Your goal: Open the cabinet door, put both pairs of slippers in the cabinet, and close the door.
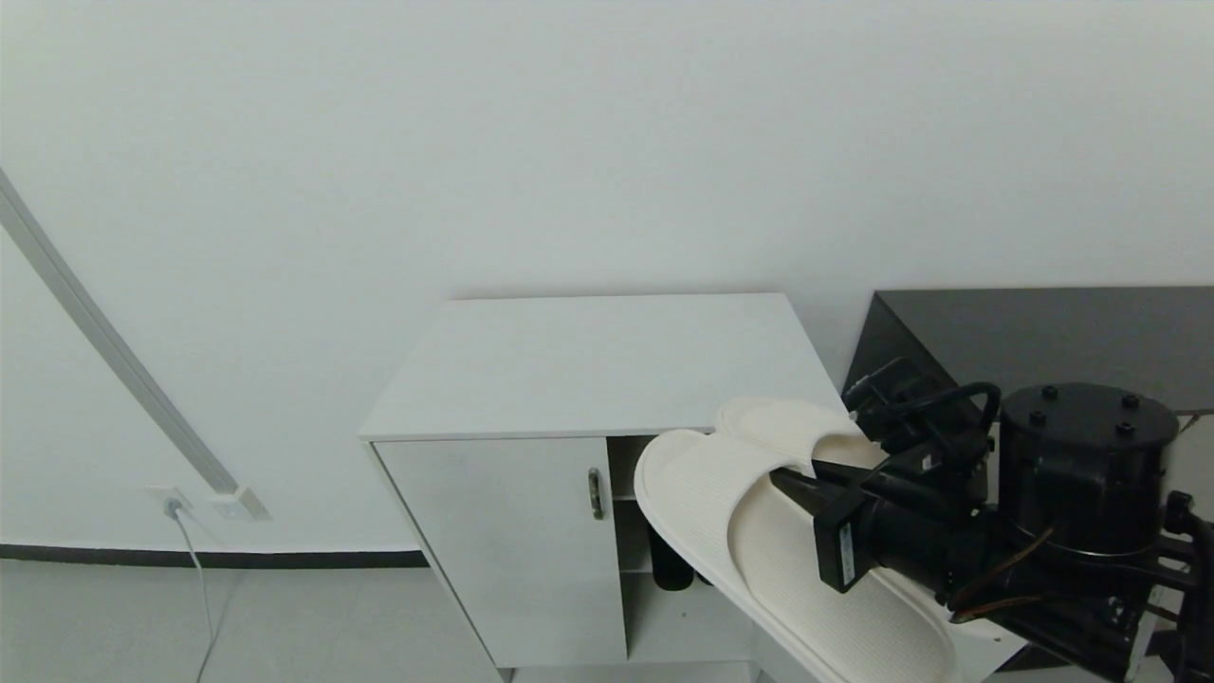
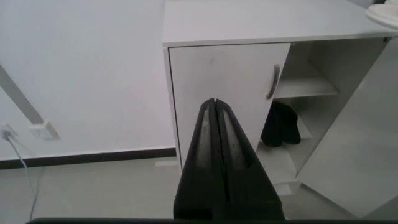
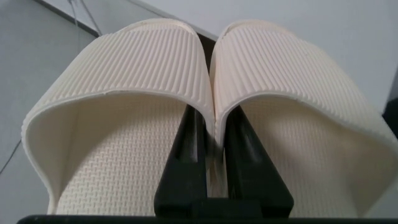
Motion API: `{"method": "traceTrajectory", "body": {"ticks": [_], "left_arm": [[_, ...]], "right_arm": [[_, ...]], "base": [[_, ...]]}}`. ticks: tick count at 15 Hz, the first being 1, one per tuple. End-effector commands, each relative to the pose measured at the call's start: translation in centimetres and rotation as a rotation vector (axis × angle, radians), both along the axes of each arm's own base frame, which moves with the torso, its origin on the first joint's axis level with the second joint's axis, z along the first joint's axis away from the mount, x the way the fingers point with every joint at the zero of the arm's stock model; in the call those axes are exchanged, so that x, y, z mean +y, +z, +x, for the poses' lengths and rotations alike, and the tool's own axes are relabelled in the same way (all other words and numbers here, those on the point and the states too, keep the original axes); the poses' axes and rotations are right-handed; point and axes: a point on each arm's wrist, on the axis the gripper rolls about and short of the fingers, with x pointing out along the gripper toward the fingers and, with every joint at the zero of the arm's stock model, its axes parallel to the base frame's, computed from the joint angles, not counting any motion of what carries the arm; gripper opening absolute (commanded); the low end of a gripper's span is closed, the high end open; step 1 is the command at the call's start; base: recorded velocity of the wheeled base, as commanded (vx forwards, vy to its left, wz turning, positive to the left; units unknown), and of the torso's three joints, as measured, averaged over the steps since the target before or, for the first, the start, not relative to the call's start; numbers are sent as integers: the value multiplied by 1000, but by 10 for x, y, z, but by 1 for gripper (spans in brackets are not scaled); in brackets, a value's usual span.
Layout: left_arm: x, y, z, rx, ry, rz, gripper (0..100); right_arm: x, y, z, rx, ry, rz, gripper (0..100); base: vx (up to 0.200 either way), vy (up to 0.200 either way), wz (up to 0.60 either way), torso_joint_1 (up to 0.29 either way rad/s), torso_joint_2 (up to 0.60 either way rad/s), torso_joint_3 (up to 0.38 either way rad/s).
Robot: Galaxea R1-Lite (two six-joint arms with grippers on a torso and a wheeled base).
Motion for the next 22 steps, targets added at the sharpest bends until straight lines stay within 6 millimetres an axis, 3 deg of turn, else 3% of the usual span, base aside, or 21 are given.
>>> {"method": "traceTrajectory", "body": {"ticks": [1,8,22], "left_arm": [[0,0,0,1,0,0,0],[0,0,0,1,0,0,0],[0,0,0,1,0,0,0]], "right_arm": [[1,0,-2,1,7,0,0],[3,-5,-8,9,30,-10,0],[3,-11,-10,22,39,-23,0]], "base": [[0,0,0,0,0,0],[0,0,0,-52,121,66],[0,0,0,-193,464,269]]}}
